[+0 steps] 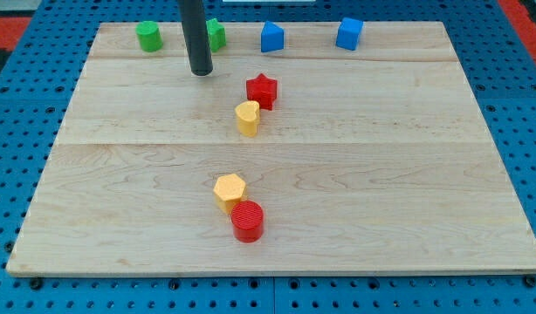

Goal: Place the red blocks parallel to each other

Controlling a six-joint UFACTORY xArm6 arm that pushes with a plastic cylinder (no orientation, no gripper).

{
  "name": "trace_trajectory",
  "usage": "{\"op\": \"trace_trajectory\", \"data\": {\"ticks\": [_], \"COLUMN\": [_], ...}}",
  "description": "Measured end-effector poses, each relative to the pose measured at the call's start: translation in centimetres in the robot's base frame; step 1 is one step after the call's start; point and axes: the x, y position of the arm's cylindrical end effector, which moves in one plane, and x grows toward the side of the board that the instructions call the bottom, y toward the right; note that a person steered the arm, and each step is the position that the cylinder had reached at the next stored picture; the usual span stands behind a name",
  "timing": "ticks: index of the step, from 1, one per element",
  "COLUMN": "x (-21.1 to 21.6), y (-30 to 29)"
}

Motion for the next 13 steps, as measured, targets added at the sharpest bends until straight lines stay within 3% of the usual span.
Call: {"op": "trace_trajectory", "data": {"ticks": [3, 4, 5, 7, 8, 9, 11, 12, 13], "x": [0.8, 4.3, 5.3, 4.9, 4.2, 7.5, 25.3, 29.2, 26.7], "y": [-0.6, 5.8, 14.9, 17.8, 9.7, 16.5, 16.0, 5.4, 0.4]}}
